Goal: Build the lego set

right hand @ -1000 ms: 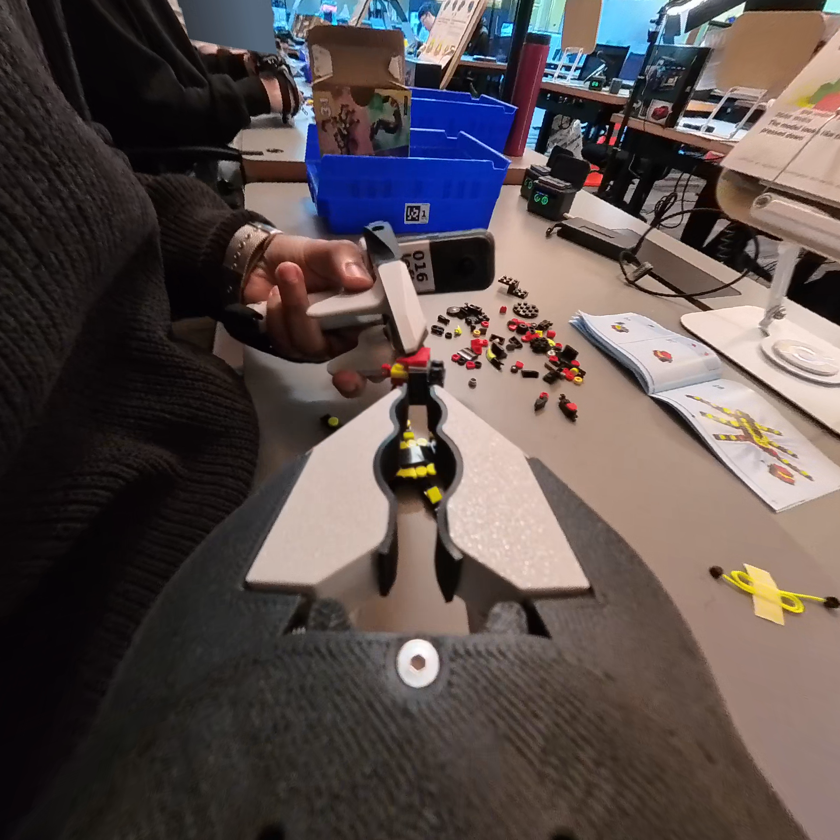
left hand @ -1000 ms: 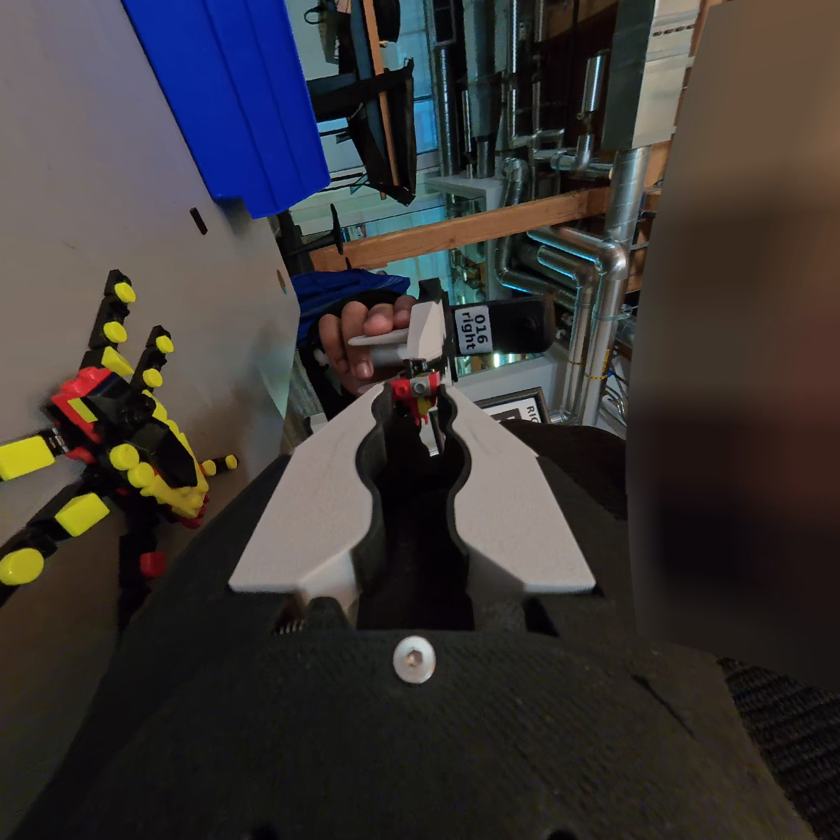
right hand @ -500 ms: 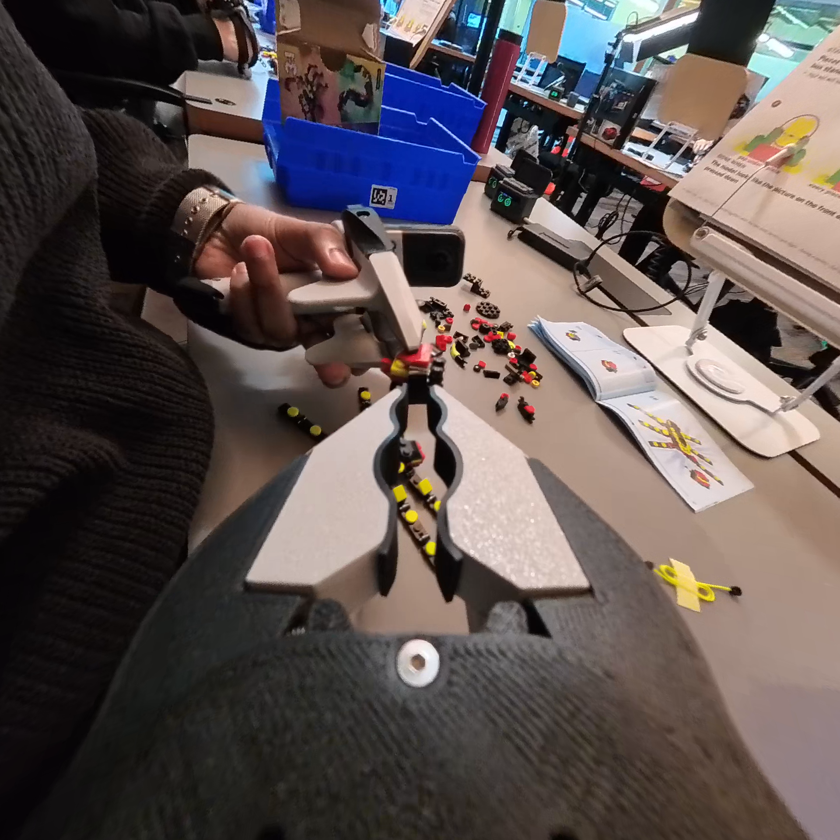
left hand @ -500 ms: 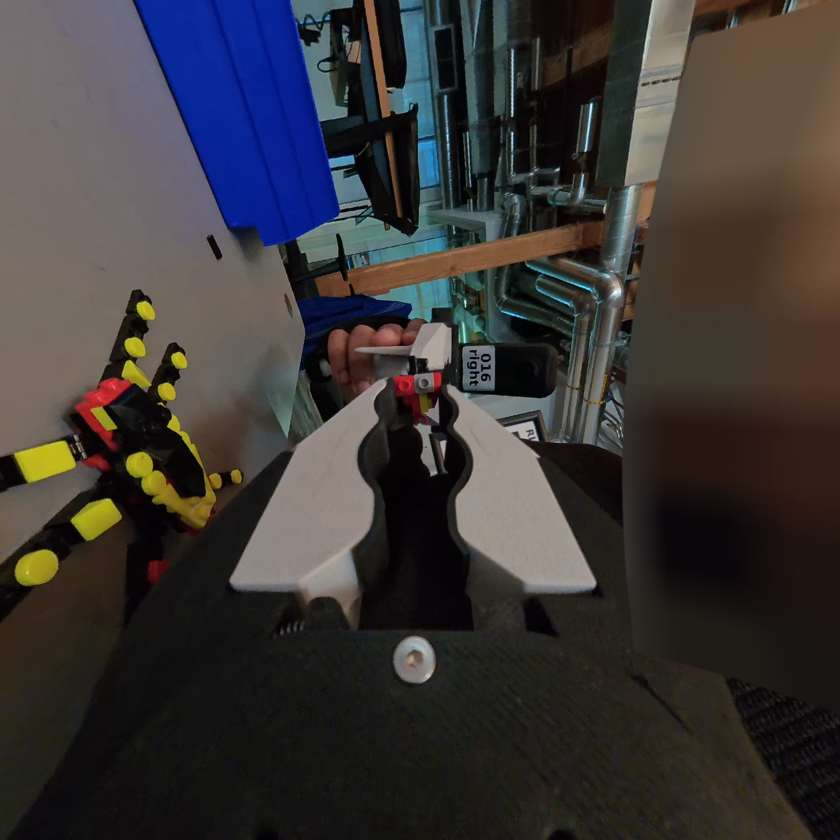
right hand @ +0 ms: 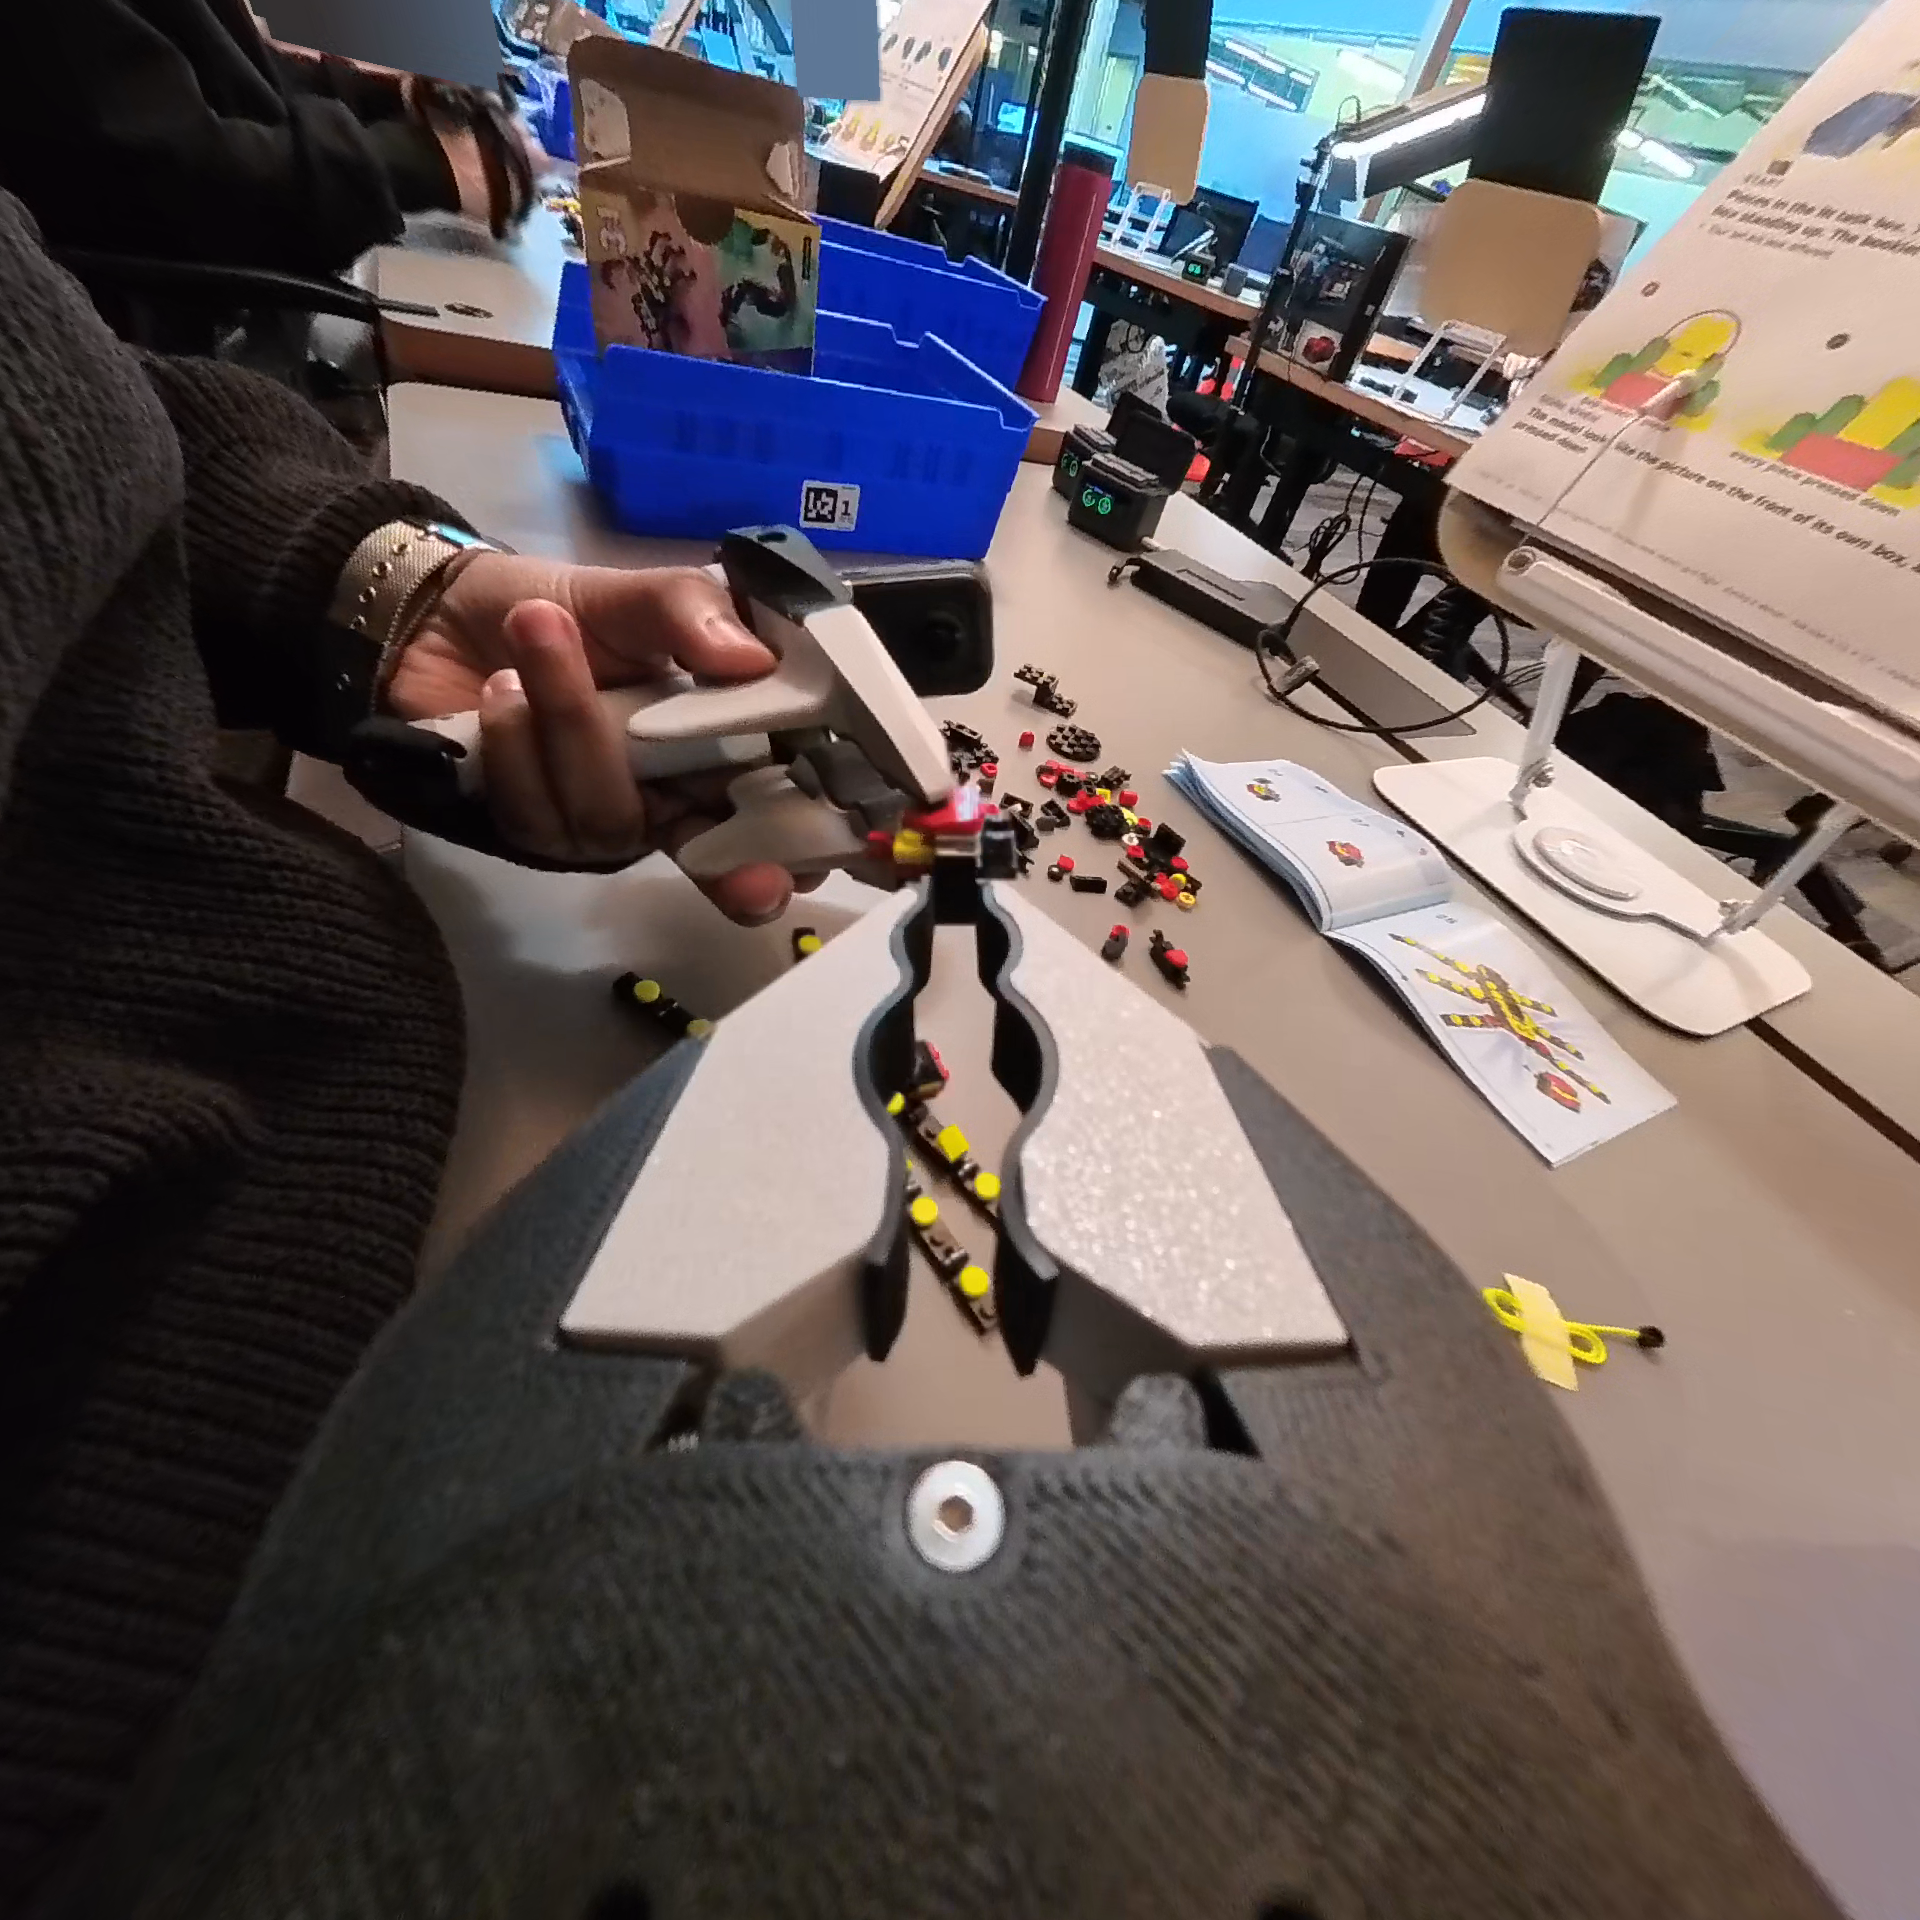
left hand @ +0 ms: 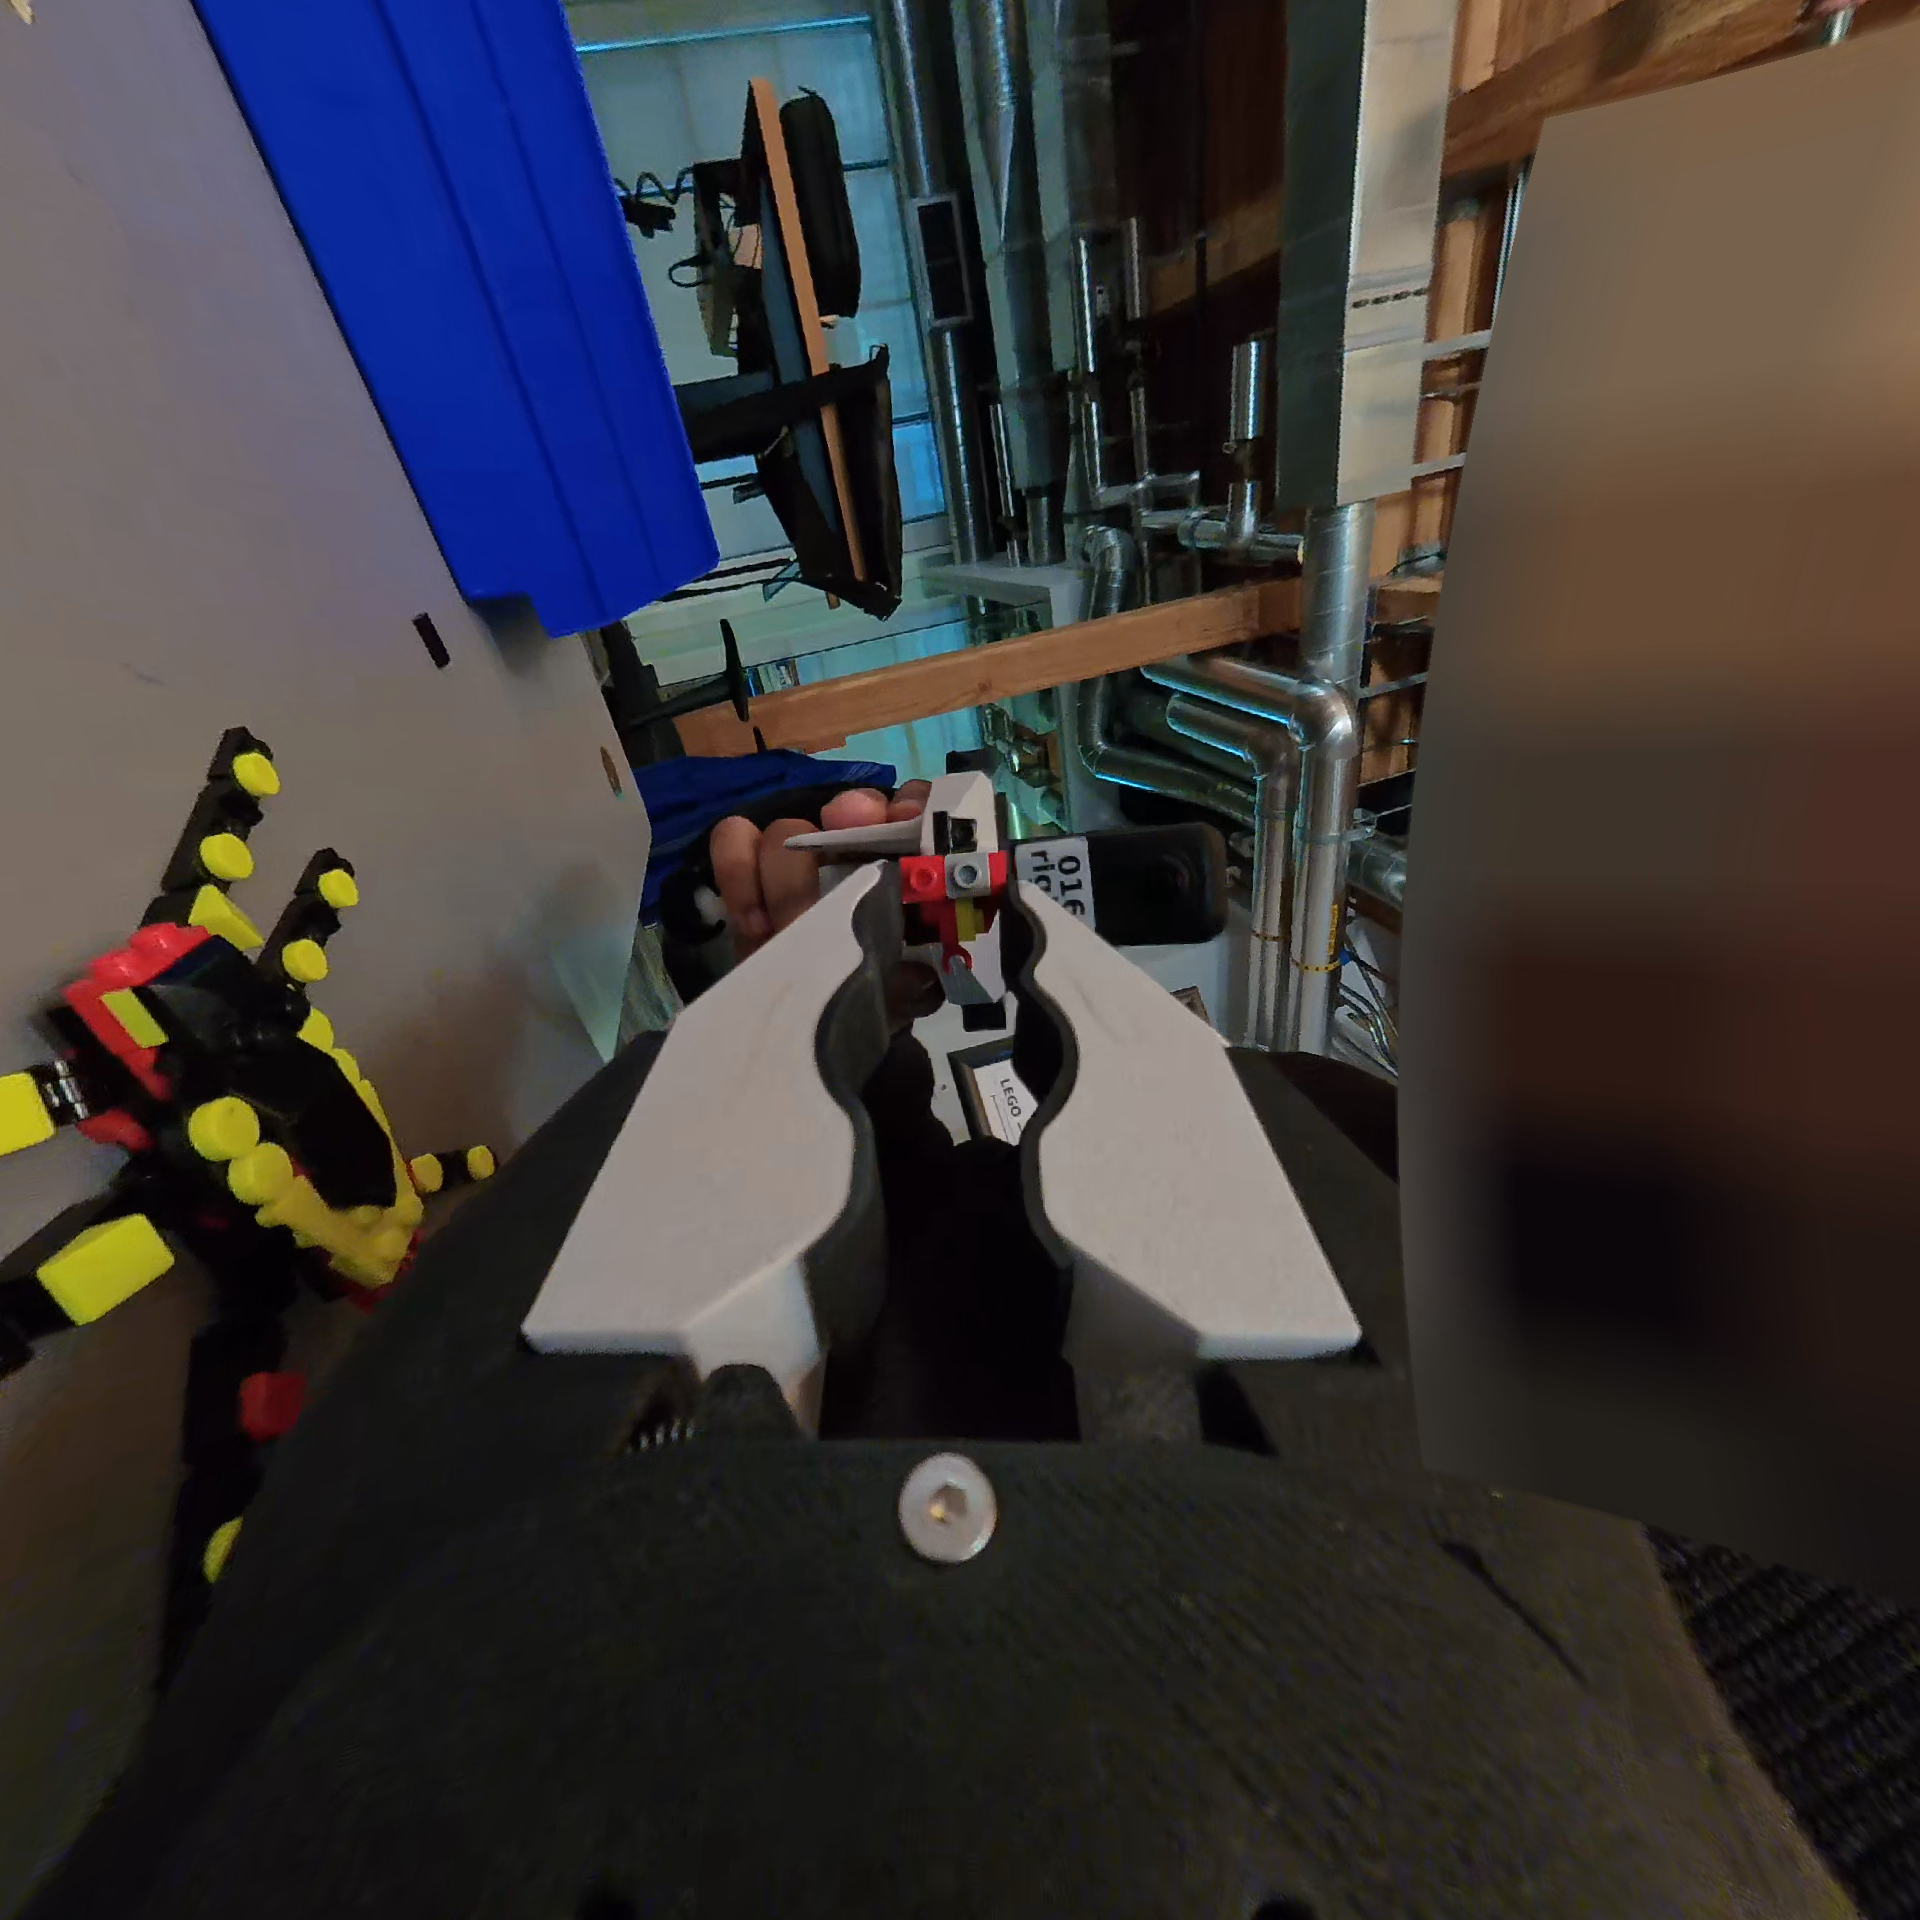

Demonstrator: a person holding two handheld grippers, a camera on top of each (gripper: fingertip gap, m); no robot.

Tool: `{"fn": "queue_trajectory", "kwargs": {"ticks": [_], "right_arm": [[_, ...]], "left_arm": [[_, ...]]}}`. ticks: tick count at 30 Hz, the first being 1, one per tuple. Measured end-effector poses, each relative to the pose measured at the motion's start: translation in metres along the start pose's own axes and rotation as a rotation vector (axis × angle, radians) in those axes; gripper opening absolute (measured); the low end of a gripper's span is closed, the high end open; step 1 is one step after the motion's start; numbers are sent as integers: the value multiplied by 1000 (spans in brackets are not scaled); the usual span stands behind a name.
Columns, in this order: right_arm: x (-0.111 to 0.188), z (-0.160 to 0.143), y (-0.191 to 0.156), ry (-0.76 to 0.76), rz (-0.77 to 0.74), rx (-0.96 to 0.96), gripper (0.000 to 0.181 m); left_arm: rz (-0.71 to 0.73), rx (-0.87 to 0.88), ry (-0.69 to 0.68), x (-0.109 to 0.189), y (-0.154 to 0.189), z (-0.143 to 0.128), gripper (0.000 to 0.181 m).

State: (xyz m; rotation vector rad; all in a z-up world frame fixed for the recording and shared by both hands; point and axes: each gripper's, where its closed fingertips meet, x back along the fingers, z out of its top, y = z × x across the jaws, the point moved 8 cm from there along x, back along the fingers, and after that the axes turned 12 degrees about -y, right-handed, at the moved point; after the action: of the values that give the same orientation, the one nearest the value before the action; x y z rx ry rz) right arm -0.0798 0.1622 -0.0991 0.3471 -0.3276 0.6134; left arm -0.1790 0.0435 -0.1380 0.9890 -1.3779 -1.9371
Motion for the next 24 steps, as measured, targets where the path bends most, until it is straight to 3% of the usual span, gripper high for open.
{"fn": "queue_trajectory", "kwargs": {"ticks": [18, 24], "right_arm": [[-4, -7, -4, -67, -23, 89, 6], [-8, -13, -7, -158, -47, 161, 6]], "left_arm": [[93, -2, -58, 1, -4, -1, 16], [208, -43, -97, 2, -8, -2, 16]]}}
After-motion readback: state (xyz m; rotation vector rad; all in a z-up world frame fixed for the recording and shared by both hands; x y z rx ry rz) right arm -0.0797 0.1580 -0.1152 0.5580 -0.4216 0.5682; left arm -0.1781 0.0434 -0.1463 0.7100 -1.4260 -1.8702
